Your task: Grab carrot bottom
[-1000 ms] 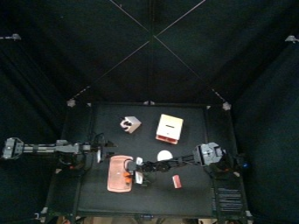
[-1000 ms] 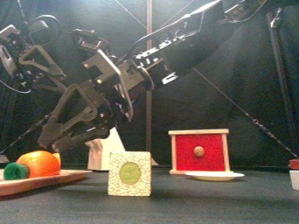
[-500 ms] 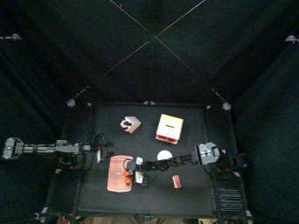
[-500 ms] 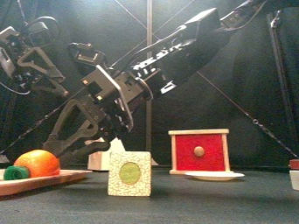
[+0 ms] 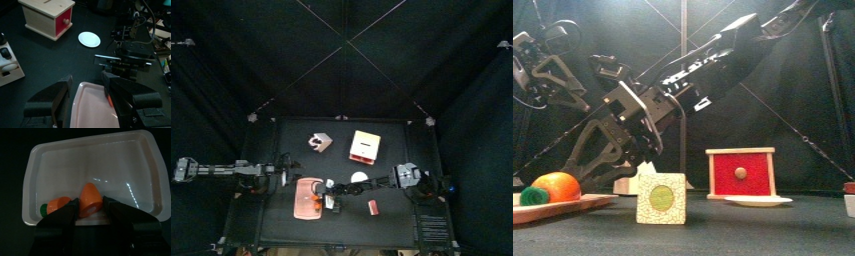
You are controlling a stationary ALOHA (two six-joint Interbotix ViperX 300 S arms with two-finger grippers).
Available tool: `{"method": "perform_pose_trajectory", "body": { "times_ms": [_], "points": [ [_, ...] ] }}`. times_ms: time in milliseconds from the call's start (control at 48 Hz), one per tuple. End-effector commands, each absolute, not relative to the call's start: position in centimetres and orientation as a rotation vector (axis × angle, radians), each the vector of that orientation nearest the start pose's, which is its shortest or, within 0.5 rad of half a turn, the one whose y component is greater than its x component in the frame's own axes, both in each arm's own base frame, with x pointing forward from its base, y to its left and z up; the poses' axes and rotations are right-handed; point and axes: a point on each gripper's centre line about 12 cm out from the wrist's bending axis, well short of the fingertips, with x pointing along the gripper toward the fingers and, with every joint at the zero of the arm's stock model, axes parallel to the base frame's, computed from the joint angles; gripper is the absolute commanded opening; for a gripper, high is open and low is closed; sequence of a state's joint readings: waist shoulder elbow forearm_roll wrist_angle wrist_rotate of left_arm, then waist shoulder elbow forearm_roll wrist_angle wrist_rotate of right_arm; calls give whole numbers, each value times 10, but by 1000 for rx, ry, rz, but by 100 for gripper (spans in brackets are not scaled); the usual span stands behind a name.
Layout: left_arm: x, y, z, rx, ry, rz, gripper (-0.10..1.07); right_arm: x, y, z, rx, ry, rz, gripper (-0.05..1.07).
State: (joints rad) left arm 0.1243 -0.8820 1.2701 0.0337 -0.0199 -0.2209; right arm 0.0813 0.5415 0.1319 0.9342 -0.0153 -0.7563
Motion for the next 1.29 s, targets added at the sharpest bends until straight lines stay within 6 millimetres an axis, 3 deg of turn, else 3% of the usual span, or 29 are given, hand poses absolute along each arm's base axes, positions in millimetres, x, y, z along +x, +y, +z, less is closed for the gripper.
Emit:
{"method": "perform_pose_trajectory", "body": {
  "times_ms": [0,854,1271],
  "points": [
    [195,25,213,-208,340,158,87,539,37,114,148,618,0,80],
    [194,26,212,-207,341,164,87,544,36,113,150,611,-3,80],
    [194,26,211,-206,342,165,87,544,37,119,156,603,3,68]
  ]
}}
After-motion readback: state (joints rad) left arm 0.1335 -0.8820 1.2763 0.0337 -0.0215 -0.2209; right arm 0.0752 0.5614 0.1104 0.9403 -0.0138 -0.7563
